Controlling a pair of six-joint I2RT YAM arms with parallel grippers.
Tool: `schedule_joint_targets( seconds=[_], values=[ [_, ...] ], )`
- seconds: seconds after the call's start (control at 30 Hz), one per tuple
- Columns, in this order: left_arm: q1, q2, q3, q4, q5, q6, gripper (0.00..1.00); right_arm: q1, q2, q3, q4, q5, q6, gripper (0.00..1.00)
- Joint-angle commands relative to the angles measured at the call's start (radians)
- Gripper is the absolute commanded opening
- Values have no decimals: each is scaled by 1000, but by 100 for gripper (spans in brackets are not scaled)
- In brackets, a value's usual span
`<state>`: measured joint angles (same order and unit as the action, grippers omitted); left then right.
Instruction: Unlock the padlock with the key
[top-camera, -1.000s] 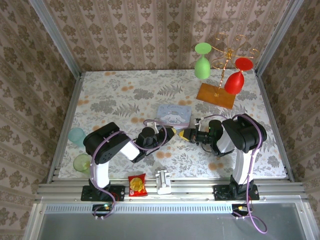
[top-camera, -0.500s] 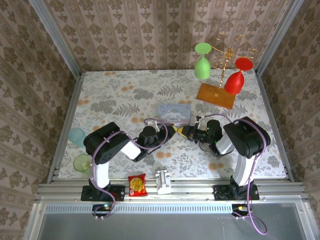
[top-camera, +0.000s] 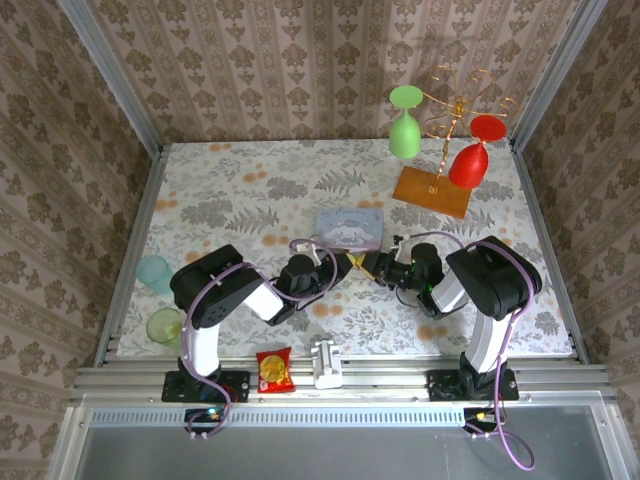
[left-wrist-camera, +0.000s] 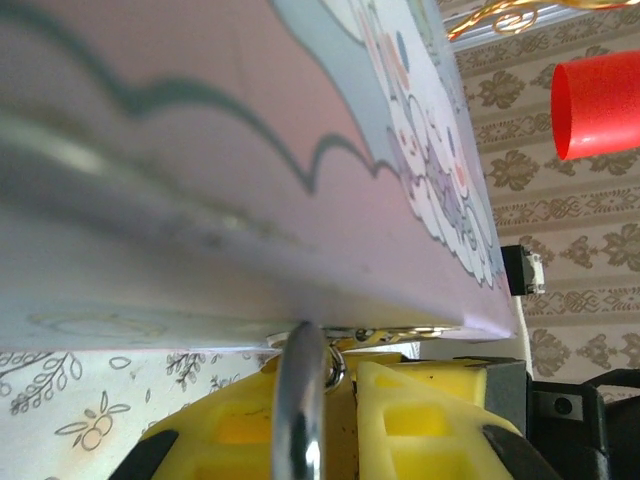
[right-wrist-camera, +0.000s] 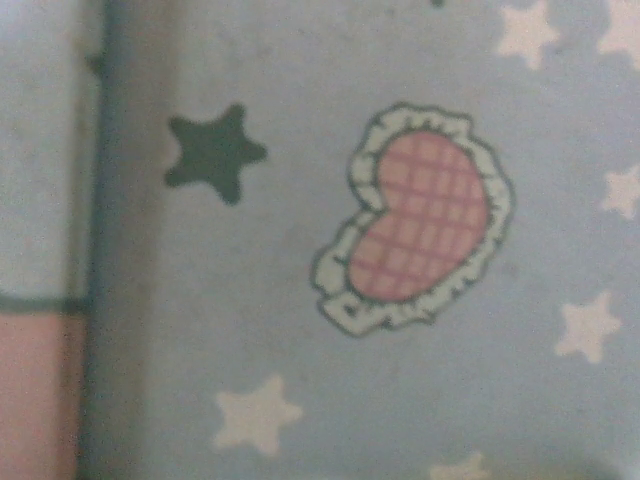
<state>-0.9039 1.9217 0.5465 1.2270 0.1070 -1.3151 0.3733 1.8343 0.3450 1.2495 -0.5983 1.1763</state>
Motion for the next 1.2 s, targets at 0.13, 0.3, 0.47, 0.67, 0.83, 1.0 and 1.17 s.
schedule_joint_targets(
  seconds=[0.13,0.3,0.47,0.67,0.83,1.0,1.17],
  values=[
    [-30,29,4,74,85,15,4,23,-3,18,67,-48,-45,14],
    [-27,48,7,75,72,10,11,25,-20,-9,67,-41,-21,4],
    [-24,71,21,74,56,11,36,45,-34,-43,66,-23,-17,3],
    [-28,65,20,74,10,23,34,76,-35,-68,65,29,-18,3],
    [-35,48,-5,73,-17,28,31,91,-46,-95,62,80,-25,3],
    [-41,72,-8,75,-32,4,32,164,-47,-92,57,134,-21,5],
    [-43,65,-6,74,-35,6,30,177,-45,-99,49,152,-22,6]
  ],
)
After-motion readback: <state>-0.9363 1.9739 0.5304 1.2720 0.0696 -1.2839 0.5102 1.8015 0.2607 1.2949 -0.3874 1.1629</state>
